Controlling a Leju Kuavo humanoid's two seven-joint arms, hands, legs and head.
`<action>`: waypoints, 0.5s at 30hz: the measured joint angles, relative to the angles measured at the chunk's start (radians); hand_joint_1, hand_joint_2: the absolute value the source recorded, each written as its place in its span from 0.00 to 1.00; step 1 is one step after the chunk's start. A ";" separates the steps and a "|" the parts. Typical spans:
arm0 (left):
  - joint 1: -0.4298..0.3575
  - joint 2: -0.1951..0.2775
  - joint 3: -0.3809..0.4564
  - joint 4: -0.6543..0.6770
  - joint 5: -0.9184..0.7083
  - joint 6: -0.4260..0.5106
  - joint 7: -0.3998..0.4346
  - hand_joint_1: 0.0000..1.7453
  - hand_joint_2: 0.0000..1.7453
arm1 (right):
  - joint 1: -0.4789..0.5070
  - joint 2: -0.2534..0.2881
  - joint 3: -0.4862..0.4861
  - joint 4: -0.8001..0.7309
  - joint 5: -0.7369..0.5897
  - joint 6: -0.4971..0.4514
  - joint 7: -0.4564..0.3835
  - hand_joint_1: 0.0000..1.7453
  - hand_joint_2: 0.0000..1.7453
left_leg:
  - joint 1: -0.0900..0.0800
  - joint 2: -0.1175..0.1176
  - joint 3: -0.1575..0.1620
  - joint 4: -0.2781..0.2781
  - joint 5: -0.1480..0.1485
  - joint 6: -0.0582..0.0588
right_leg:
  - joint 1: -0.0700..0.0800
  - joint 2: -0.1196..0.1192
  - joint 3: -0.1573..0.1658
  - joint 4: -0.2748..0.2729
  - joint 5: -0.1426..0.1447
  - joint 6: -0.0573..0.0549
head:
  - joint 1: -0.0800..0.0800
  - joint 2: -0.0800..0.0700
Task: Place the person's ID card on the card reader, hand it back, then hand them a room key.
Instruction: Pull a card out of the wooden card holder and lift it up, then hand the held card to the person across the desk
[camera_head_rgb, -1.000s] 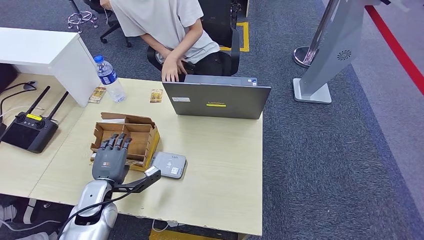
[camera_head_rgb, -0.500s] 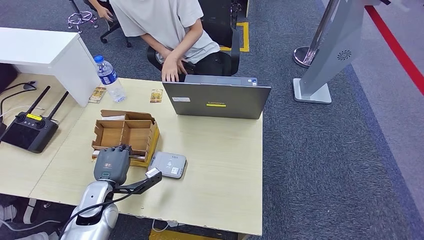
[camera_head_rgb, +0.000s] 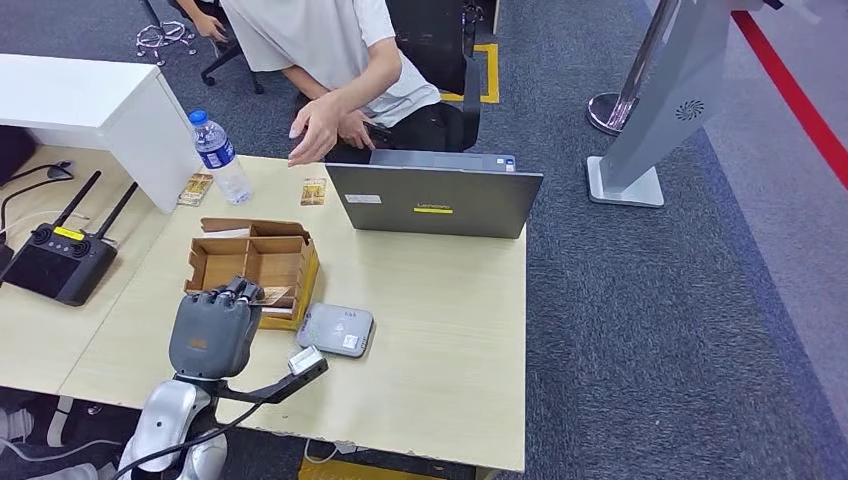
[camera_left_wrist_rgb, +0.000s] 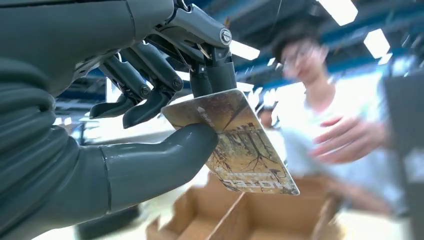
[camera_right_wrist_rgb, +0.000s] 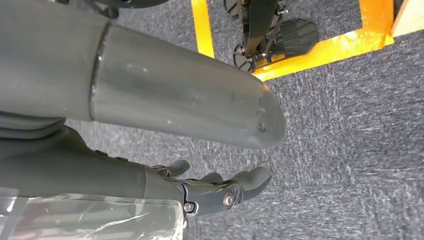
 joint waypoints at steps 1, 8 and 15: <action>0.013 0.007 -0.021 -0.041 0.003 0.009 0.002 1.00 1.00 | 0.000 0.000 -0.004 0.000 -0.001 0.000 -0.001 0.00 0.00 | 0.000 0.000 0.000 0.000 0.000 0.000 | 0.000 0.000 0.000 0.000 0.000 0.000 | 0.000 0.000; -0.053 0.046 -0.085 -0.203 0.049 -0.073 0.101 1.00 1.00 | -0.001 0.000 -0.017 0.000 0.026 0.006 0.004 0.00 0.00 | 0.000 -0.003 0.000 0.000 0.003 0.000 | 0.000 -0.003 0.000 0.000 0.001 0.000 | 0.000 0.000; -0.407 0.028 -0.038 -0.043 -0.036 -0.255 0.200 1.00 1.00 | -0.012 0.000 -0.005 0.000 0.097 0.022 0.017 0.00 0.00 | 0.001 -0.004 -0.002 0.000 0.010 -0.001 | 0.000 -0.005 -0.001 0.000 0.008 -0.002 | 0.000 0.000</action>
